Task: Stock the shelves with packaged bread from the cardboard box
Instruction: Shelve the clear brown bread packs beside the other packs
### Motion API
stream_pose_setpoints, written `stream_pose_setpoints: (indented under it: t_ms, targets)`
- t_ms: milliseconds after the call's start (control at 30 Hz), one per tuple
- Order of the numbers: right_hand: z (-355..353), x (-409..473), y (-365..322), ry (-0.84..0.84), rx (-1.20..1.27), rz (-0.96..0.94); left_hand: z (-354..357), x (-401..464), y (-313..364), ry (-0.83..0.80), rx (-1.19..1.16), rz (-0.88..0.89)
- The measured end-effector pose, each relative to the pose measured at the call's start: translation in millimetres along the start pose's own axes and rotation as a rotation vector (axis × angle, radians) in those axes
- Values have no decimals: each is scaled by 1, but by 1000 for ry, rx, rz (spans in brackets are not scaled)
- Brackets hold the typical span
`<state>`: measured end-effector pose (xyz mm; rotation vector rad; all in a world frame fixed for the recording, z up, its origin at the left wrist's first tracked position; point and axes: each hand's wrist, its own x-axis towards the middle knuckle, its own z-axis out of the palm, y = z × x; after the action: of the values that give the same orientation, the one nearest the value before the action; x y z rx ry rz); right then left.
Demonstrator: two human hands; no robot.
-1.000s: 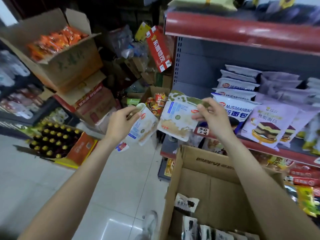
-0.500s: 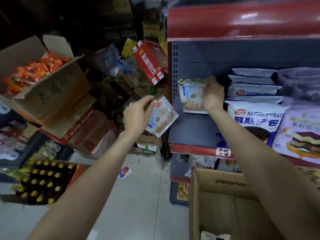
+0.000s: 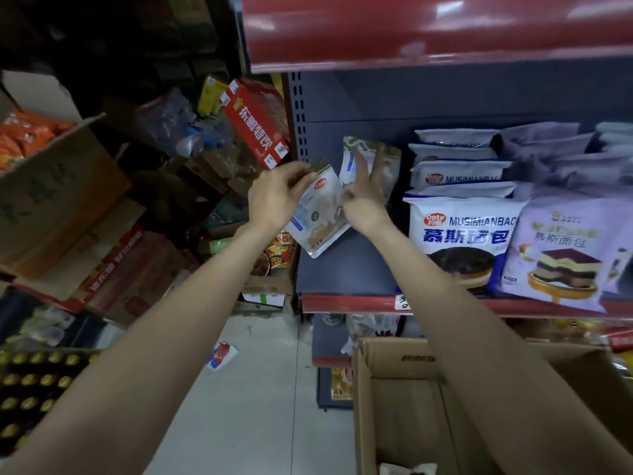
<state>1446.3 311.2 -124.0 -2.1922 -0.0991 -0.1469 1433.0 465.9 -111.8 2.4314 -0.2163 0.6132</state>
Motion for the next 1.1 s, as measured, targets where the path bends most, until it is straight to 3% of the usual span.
stream_pose_setpoints:
  t_ms: [67,200,333,400,500,567,633,733,867,1100]
  targets:
    - [5,-20,7,-41,55,-17,6,7,4,-36,-20,19]
    - [19,-41,29,115,153,-34,13,25,18,-96,-66,121]
    - [27,-43,45,240,-76,59,39,36,32,-103,190,238]
    - [32,-43,53,255,-173,56,50,27,30,-37,202,134]
    - [42,-44,67,275,-199,6,56,-9,18,57,-137,-140]
    - [49,-45,76,281,-189,11,60,-30,11,-12,-297,-364]
    - [55,-43,82,281,-183,27,68,-42,7,-170,-392,-478]
    - [61,-35,86,283,-182,20,76,-43,9,-328,-606,-566]
    - [57,-25,86,206,-176,28,78,-36,19,-355,-797,-636]
    - [41,-78,70,62,-152,-54,70,-67,7,-231,-631,-582]
